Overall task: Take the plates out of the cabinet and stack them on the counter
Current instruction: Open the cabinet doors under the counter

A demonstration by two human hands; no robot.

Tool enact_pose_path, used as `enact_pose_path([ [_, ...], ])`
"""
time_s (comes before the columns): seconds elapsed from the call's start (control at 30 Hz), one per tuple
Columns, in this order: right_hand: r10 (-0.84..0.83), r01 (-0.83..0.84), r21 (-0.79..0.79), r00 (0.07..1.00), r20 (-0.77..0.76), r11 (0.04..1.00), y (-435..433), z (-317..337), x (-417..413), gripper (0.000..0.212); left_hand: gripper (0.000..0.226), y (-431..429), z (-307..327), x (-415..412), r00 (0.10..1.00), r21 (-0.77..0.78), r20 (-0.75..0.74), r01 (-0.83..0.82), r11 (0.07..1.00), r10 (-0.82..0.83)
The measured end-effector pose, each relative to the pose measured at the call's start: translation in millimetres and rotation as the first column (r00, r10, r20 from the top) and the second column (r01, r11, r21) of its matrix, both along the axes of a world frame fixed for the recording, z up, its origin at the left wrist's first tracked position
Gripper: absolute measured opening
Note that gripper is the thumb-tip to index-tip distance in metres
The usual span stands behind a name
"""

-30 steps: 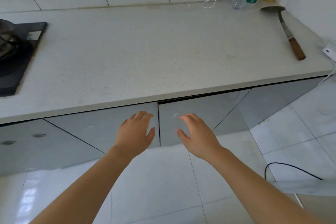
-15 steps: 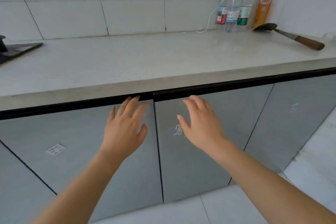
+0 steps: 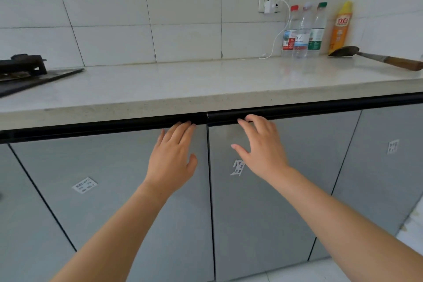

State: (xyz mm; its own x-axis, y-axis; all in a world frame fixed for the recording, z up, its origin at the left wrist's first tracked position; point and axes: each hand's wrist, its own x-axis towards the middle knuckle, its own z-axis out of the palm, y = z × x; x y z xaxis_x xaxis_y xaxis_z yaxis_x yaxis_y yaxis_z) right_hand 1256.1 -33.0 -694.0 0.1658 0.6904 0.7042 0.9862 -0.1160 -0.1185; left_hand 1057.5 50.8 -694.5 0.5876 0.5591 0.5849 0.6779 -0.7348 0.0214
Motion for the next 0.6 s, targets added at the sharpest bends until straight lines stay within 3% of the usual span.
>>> enact_pose_path([
  [0.17,0.047,-0.045,0.129,0.999,-0.019,0.991,11,-17,10,0.066,0.068,1,-15,11,0.989,0.004,0.145,0.008,1.0,-0.009],
  [0.33,0.049,-0.052,0.212,0.999,0.017,0.976,20,-22,15,0.067,0.071,6,-14,11,0.987,0.031,0.161,-0.001,1.0,-0.004],
  [0.6,0.063,-0.066,0.198,0.998,0.02,0.978,11,-20,9,0.065,0.067,4,-12,8,0.99,-0.016,0.138,0.009,1.0,-0.007],
])
